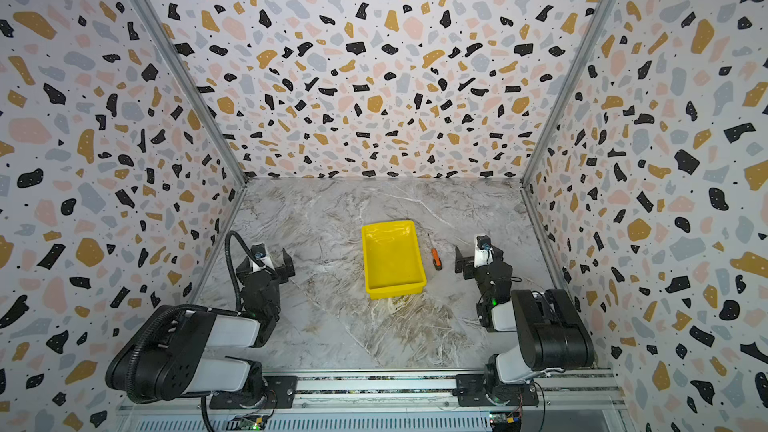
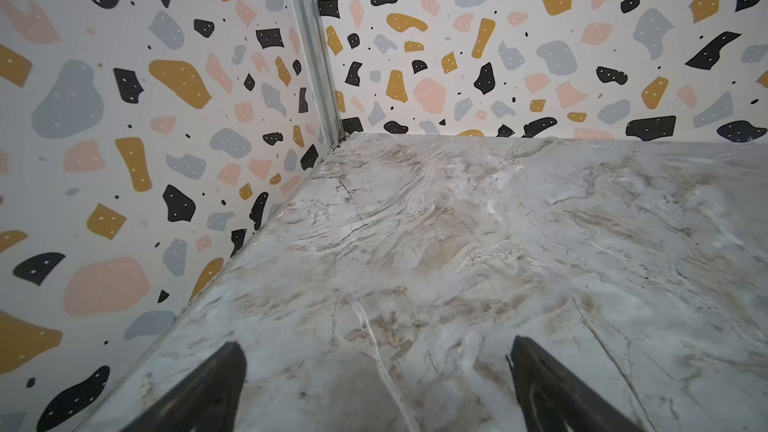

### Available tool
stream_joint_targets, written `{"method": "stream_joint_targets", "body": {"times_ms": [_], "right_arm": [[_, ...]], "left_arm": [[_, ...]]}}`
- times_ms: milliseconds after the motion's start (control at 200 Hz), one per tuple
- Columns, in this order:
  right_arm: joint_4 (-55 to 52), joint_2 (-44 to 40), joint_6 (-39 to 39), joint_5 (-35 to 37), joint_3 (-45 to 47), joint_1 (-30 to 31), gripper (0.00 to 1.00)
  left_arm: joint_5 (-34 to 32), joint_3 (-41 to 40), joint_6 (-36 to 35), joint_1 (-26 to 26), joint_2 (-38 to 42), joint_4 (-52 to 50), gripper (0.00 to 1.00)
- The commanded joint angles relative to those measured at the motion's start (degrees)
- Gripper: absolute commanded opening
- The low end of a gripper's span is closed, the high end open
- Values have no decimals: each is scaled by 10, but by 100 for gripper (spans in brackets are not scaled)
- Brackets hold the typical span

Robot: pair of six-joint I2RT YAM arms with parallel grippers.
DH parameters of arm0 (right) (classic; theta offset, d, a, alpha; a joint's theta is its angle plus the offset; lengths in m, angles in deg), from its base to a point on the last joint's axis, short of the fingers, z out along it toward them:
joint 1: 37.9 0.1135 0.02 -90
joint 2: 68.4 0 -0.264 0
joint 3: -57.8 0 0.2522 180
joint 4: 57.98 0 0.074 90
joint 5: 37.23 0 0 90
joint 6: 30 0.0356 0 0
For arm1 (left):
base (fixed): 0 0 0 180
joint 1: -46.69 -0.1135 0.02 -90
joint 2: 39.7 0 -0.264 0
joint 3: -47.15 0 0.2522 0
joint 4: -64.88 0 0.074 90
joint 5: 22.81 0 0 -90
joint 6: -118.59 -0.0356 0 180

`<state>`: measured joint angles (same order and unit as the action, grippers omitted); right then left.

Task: Put the screwdriver in the bin
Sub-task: Pick up the screwdriver from the middle-right of the table.

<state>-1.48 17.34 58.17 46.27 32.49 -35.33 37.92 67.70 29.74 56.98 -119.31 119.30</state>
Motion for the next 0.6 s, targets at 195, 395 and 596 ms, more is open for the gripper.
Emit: {"method": "stream_joint_targets", "body": {"times_ms": [195, 395, 596], "right_arm": [[5, -4, -3, 9, -7, 3, 99], [7, -5, -4, 15, -5, 6, 99], [9, -5, -5, 23, -4, 11, 99]], "left_arm": [[2, 10, 6, -3, 5, 22, 100], [2, 10, 5, -3, 6, 22, 100], [3, 9, 5, -4, 6, 22, 100]]}}
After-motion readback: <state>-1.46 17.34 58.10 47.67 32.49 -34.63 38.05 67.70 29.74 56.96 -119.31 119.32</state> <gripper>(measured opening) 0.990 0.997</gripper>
